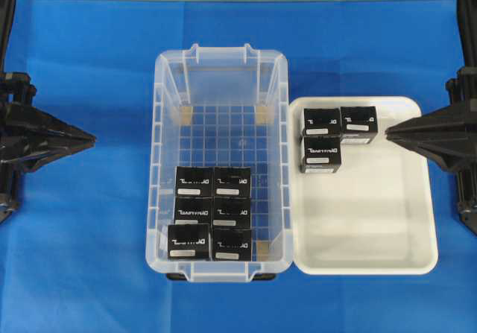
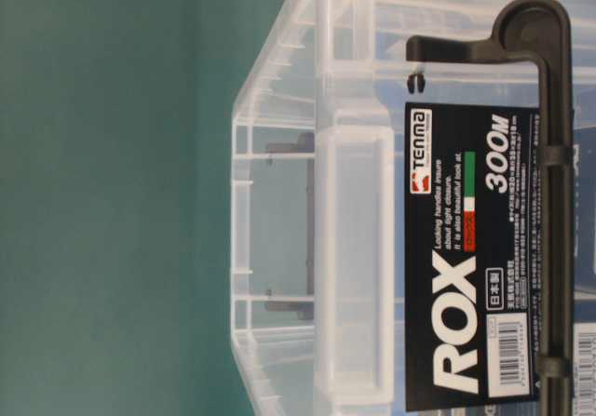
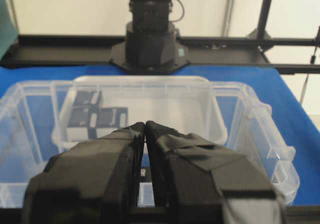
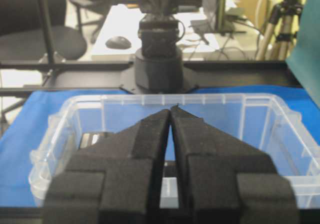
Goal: Pick the box from inside the plastic case
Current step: 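Swing the right arm from the tray over the plastic case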
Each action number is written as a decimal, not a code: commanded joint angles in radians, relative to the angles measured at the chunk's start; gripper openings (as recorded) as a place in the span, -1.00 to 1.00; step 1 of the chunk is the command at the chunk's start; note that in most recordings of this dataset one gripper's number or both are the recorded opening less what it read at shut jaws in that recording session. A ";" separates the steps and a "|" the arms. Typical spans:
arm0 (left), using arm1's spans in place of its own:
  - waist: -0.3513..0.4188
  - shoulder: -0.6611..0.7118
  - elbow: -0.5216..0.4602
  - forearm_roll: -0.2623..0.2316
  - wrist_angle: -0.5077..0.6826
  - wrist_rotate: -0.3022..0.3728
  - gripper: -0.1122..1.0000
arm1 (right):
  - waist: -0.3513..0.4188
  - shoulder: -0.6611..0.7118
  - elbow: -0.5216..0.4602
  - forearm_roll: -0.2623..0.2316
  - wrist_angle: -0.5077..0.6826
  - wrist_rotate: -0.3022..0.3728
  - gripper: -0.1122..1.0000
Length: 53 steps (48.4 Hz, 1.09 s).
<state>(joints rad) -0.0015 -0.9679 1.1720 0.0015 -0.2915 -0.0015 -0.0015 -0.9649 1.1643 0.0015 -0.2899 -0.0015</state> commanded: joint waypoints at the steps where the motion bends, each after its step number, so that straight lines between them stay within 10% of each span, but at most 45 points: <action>1: 0.005 0.008 -0.037 0.015 0.034 -0.011 -0.54 | 0.006 0.012 -0.035 0.008 -0.002 0.015 -0.54; 11: 0.015 -0.002 -0.081 0.015 0.167 -0.009 -0.89 | -0.005 0.110 -0.209 0.080 0.249 0.038 -0.83; 36: 0.014 -0.032 -0.087 0.015 0.241 -0.014 -0.90 | 0.040 0.747 -0.910 0.086 1.068 0.129 -0.83; 53: 0.014 -0.037 -0.087 0.015 0.250 -0.014 -0.90 | 0.011 1.081 -1.292 0.086 1.393 0.112 -0.78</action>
<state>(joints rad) 0.0123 -1.0094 1.1137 0.0138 -0.0414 -0.0153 0.0199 0.0675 -0.0598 0.0828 1.0523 0.1120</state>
